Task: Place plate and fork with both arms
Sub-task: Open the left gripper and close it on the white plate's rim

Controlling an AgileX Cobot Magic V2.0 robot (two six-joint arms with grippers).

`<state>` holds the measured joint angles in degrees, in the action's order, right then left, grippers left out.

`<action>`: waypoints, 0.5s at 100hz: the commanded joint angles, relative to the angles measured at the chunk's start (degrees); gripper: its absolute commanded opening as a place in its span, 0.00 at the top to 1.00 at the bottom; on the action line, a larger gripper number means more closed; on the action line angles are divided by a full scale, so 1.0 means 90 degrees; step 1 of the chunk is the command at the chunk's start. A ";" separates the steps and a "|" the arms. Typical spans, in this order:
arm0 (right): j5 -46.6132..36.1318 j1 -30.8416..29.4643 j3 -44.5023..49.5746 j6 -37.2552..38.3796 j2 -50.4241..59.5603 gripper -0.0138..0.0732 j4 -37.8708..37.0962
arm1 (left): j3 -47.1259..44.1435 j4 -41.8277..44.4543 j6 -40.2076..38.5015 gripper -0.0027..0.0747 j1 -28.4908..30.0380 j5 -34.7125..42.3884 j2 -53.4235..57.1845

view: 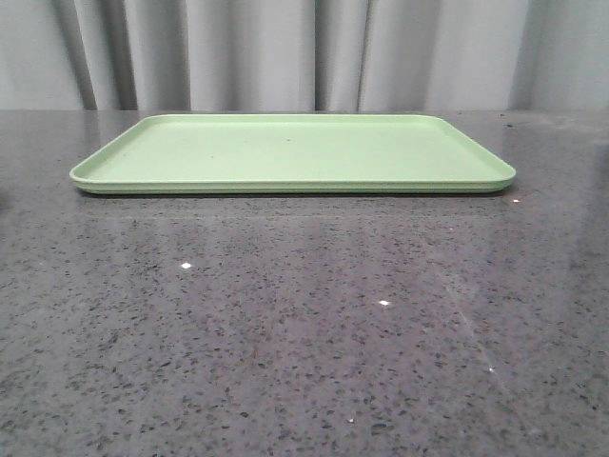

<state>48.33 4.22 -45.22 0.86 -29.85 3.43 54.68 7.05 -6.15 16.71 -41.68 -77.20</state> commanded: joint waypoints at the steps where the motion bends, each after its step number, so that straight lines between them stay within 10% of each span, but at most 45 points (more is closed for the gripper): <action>1: -0.0559 -0.0028 -0.0223 -0.0037 -0.0071 0.31 -0.0083 | 0.0206 -0.0018 0.0007 0.24 0.0007 0.0341 0.0027; 50: -0.0592 -0.0028 -0.0223 -0.0037 -0.0071 0.31 -0.0083 | 0.0194 -0.0047 0.0007 0.24 0.0007 0.0346 -0.0528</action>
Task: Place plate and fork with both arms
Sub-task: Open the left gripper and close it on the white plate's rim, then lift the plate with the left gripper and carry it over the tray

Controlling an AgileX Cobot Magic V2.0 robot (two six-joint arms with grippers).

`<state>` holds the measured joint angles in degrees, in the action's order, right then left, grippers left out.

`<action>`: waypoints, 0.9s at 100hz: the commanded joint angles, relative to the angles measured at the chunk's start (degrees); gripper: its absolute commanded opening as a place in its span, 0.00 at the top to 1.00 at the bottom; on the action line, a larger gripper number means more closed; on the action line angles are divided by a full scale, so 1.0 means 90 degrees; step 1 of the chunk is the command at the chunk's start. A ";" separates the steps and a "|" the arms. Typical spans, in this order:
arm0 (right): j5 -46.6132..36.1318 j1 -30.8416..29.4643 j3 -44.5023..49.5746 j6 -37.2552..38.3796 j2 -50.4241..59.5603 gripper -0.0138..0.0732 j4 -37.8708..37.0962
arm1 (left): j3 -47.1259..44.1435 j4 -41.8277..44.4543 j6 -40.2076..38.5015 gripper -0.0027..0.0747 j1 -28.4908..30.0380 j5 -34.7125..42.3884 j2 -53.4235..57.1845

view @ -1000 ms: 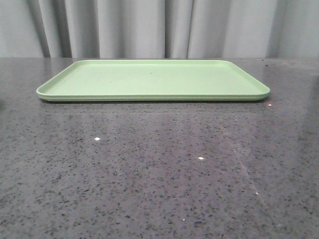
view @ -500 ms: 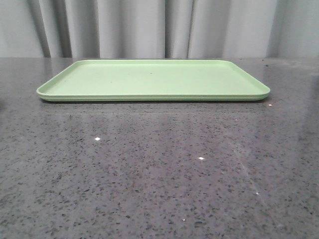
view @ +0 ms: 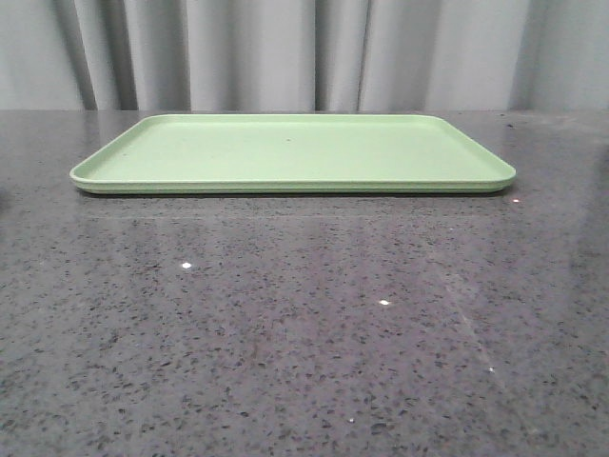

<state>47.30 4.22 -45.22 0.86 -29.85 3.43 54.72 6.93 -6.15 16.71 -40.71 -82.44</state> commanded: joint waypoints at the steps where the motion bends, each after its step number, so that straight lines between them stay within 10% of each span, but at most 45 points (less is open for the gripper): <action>1: -0.0479 -0.0028 -0.0223 -0.0037 -0.0071 0.31 -0.0083 | 0.0190 -0.0035 0.0007 0.24 0.0007 0.0238 0.0036; 22: -0.0479 -0.0028 -0.0223 -0.0037 -0.0071 0.31 -0.0083 | 0.0190 -0.0048 0.0007 0.33 0.0007 0.0183 -0.0037; 72: -0.0507 -0.0028 -0.0223 -0.0037 -0.0071 0.31 -0.0083 | 0.0190 -0.0048 0.0007 0.99 0.0007 0.0127 -0.0037; 90: -0.0507 -0.0028 -0.0223 -0.0037 -0.0071 0.31 -0.0083 | 0.0190 -0.0048 0.0007 0.99 0.0007 0.0120 -0.0037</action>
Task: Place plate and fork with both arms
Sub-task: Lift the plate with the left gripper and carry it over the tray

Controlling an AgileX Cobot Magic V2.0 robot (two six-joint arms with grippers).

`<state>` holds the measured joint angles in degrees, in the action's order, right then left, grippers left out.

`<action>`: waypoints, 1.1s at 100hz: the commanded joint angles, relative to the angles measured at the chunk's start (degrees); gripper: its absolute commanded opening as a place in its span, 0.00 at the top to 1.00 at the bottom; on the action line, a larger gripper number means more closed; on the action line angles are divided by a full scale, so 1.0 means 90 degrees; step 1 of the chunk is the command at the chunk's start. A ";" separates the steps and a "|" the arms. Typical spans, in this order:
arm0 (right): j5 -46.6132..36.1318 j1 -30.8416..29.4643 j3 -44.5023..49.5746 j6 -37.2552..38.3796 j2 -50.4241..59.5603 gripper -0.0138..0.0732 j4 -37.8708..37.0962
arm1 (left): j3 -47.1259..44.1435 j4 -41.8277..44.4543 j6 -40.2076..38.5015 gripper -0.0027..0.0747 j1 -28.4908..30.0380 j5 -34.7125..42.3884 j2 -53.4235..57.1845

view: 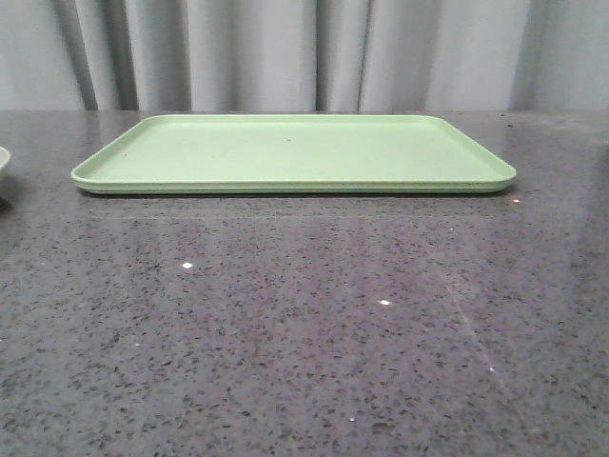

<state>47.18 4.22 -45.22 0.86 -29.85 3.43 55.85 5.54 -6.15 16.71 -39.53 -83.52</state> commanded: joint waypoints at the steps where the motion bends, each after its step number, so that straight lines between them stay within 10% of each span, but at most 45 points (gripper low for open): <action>1: -0.0493 -0.0028 -0.0223 -0.0037 -0.0071 0.31 -0.0083 | 0.0077 0.0107 0.0007 0.99 0.0007 -0.0022 0.0083; 110: -0.0536 -0.0028 -0.0223 -0.0037 -0.0071 0.31 -0.0083 | 0.1326 -0.3155 0.2049 0.99 0.0962 -0.1044 0.1182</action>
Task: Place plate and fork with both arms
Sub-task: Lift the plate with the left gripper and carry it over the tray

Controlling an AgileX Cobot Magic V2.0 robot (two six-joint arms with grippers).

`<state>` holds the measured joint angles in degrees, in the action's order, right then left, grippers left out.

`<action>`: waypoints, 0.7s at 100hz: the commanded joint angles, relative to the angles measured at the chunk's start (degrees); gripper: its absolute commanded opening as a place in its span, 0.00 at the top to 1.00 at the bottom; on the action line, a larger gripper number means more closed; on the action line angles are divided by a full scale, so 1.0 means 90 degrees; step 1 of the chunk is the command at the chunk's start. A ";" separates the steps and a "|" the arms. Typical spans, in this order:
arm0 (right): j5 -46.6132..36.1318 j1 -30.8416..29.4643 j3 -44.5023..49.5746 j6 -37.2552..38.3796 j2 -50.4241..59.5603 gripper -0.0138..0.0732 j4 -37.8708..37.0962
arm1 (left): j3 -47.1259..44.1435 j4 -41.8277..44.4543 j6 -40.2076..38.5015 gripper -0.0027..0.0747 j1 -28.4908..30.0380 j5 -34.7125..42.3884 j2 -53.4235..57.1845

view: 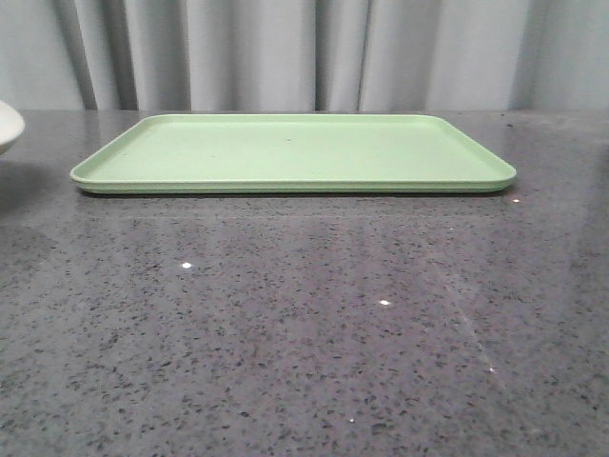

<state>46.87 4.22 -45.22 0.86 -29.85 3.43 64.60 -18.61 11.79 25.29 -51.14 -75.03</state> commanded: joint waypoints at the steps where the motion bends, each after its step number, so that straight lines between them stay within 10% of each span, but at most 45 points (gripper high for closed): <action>1: -0.0500 -0.0028 -0.0223 -0.0037 -0.0071 0.31 -0.0083 | 0.0378 -0.0492 0.0056 0.99 0.0009 0.0231 0.0238; 70: -0.0576 -0.0028 -0.0223 -0.0037 -0.0071 0.31 -0.0083 | 0.1454 -0.2006 0.0397 0.99 -0.1134 0.0015 -0.0698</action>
<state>46.21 4.22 -45.22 0.86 -29.85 3.35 74.21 -32.28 15.56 18.19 -53.33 -81.11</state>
